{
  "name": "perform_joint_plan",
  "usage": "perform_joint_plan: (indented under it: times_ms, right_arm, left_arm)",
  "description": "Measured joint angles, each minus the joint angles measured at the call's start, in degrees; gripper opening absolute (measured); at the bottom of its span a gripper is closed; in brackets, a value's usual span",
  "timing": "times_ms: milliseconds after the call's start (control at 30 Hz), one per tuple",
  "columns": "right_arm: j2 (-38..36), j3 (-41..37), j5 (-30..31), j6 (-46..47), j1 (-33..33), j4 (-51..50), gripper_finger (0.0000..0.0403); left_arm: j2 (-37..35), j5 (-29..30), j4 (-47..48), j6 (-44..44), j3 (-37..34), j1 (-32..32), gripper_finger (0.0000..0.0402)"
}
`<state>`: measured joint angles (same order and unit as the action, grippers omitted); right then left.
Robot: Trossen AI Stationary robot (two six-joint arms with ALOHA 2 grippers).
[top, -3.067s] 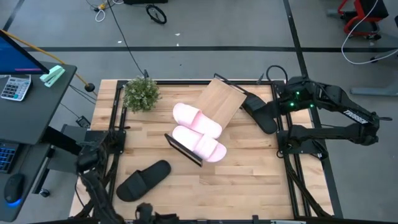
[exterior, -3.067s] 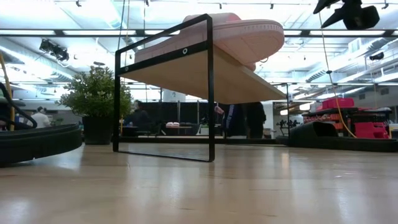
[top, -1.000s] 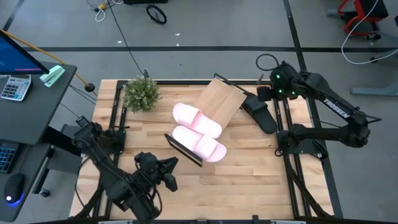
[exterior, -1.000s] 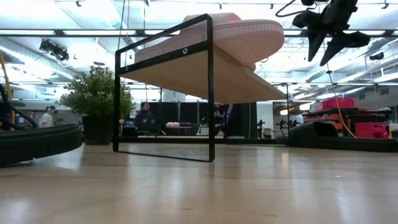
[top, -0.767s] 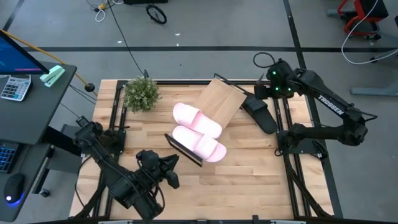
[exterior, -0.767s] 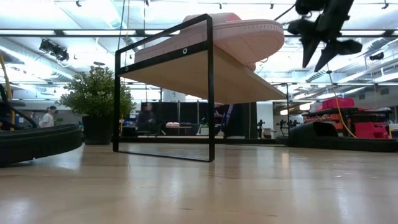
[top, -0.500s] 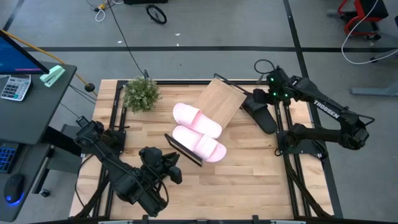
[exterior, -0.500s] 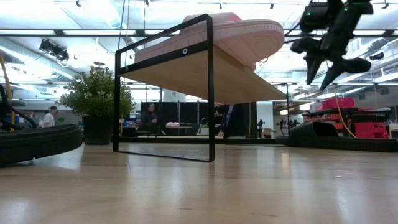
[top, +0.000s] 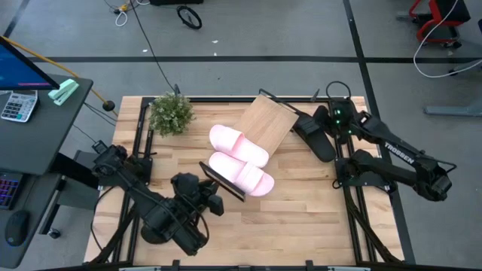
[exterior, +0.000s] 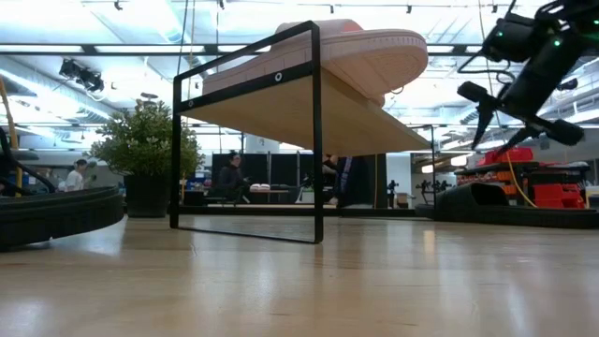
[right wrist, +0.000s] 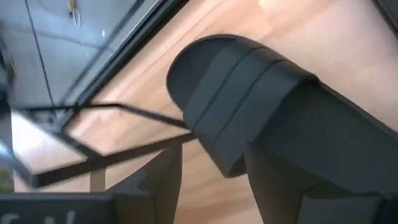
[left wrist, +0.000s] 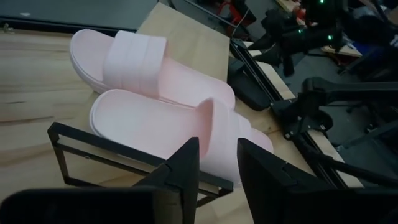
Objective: Pick and place slides into the shelf
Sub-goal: Put the top black slipper on the shelf
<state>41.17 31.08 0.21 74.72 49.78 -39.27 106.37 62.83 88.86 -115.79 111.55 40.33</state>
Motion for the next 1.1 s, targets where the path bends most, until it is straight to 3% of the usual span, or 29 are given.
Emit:
perform_joint_plan:
  times_ms: [667, 900, 1100]
  right_arm:
    - [-0.57, -11.24, 1.03, 15.50, -0.02, 10.89, 0.0181]
    - [0.24, -11.87, 4.65, 15.81, -0.02, 12.96, 0.0181]
    - [5.16, -11.87, 4.57, 15.72, -0.02, 17.23, 0.0181]
  left_arm:
    - [0.00, -2.11, -0.68, -0.30, 0.00, -1.91, 0.0139]
    - [0.00, -2.12, -0.97, -0.46, 0.00, -1.91, 0.0139]
    - [0.02, -2.10, -1.27, -0.46, 0.00, -1.91, 0.0127]
